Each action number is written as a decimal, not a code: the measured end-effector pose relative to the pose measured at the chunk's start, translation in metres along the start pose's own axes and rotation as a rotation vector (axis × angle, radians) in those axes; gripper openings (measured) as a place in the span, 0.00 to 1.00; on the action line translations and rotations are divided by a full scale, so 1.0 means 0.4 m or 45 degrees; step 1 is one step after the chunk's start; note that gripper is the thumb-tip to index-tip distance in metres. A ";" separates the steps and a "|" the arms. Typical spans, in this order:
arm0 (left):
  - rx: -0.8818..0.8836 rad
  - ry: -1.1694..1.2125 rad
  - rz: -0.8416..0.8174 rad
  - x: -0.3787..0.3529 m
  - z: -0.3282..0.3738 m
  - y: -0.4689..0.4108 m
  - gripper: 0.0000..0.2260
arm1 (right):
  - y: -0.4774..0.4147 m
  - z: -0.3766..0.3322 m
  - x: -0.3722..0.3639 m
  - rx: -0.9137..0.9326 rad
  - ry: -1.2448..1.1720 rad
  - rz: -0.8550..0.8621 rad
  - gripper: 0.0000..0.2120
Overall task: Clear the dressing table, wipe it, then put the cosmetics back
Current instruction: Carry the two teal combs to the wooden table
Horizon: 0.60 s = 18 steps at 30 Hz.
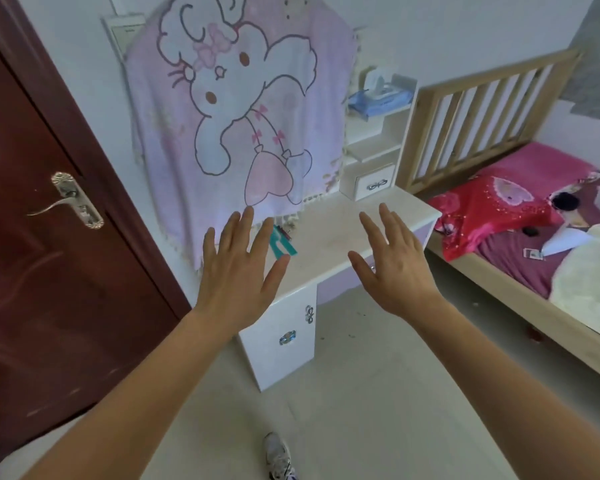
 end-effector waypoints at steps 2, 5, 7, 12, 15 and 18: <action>-0.017 -0.014 -0.056 -0.098 -0.010 -0.064 0.30 | -0.056 0.045 -0.078 -0.006 0.051 -0.087 0.32; -0.034 -0.050 -0.172 -0.245 -0.047 -0.181 0.31 | -0.168 0.095 -0.195 0.008 0.136 -0.213 0.32; -0.041 -0.072 -0.269 -0.335 -0.084 -0.261 0.31 | -0.264 0.114 -0.265 0.031 0.189 -0.284 0.33; -0.116 -0.188 -0.393 -0.479 -0.161 -0.454 0.31 | -0.508 0.117 -0.376 0.100 0.219 -0.344 0.33; -0.101 -0.174 -0.418 -0.532 -0.178 -0.552 0.30 | -0.612 0.114 -0.434 0.112 0.175 -0.342 0.32; -0.072 -0.164 -0.426 -0.604 -0.201 -0.625 0.32 | -0.681 0.122 -0.531 0.151 0.137 -0.396 0.32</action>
Point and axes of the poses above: each hand's wrist, its own y-axis away from the middle knuckle, its own x-axis out of the back of the hand, z = x × y, the point moved 10 cm from there along -y, towards the middle knuckle, and after that the axes turned 5 degrees about z, right-handed, at the moved point
